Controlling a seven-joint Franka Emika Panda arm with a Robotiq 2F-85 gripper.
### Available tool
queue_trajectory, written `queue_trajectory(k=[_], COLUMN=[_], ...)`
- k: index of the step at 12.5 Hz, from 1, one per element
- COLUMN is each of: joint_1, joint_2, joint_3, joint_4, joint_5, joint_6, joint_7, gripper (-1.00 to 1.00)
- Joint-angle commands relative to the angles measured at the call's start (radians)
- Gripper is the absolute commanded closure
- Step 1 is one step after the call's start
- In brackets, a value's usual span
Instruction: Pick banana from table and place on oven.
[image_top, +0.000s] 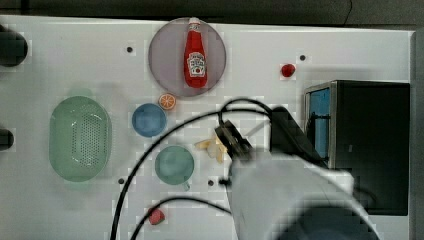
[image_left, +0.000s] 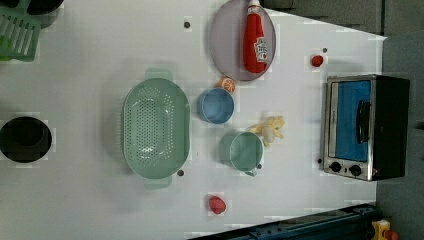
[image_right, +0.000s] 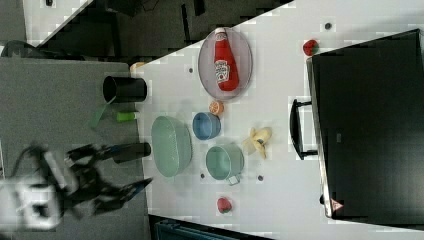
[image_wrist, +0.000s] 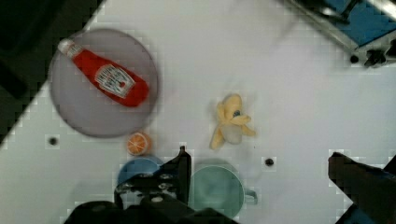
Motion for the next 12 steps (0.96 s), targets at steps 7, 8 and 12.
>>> queue_trajectory(k=[7,8,12], joint_1=[0.000,0.001,0.001], joint_2=[0.314,0.357,0.521], joint_3=[0.024,0.030,0.062], joint_4=[-0.307,-0.315,-0.318], joint_5=[-0.017,-0.017,-0.017], joint_6=[0.507,0.546,0.665], joint_7=[0.007,0.007,0.009], gripper=[-1.00,-1.00,-1.00])
